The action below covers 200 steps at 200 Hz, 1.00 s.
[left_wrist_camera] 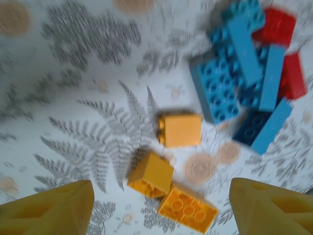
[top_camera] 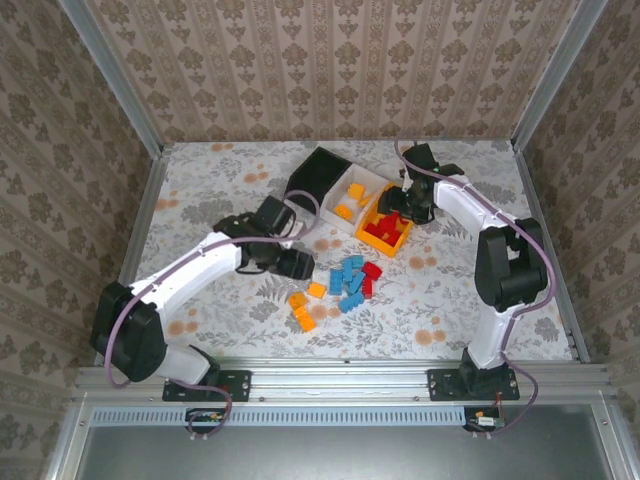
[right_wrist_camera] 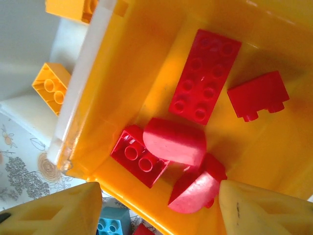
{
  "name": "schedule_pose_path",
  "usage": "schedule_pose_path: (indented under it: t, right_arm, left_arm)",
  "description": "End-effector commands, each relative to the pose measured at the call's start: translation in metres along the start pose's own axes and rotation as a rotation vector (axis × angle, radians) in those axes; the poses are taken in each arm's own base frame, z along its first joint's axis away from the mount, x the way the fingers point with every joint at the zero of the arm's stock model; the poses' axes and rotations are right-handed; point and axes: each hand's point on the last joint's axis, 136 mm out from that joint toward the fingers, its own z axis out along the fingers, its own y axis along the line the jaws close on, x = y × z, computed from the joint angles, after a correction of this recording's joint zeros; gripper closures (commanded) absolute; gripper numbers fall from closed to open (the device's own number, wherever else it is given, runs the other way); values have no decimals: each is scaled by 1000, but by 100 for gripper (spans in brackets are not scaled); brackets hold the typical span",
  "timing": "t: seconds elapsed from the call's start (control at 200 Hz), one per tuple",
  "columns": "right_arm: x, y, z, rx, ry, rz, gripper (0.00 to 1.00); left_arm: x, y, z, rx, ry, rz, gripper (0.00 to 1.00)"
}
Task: Sort the legos into containers by color
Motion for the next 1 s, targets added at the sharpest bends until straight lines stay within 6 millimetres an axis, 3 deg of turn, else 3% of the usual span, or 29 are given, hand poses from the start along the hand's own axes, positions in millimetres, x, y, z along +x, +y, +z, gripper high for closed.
schedule_pose_path:
  t: [0.0,0.18,0.31,0.415,0.435,0.705,0.995]
  right_arm:
    - [8,15,-36,-24,-59,-33,32]
    - [60,25,-58,-32,-65,-60,30]
    - [102,25,-54,-35,-35,-62,29]
    - [124,21,-47,-16,-11,-56,29]
    - [125,23,-55,-34,-33,-56,29]
    - [136,9,-69,-21,-69,-35,29]
    - [150,0,-69,-23,-64,-13,29]
  left_arm:
    - [20,-4,9,-24,41,17,25]
    - [28,-4,21,-23,52,49,25]
    - [25,-8,28,-63,73,138,25]
    - [19,-12,40,-60,92,172,26]
    - [18,-13,42,-60,97,176,26]
    - [4,-20,72,-67,141,212,29]
    - [13,-16,101,-82,221,209,32]
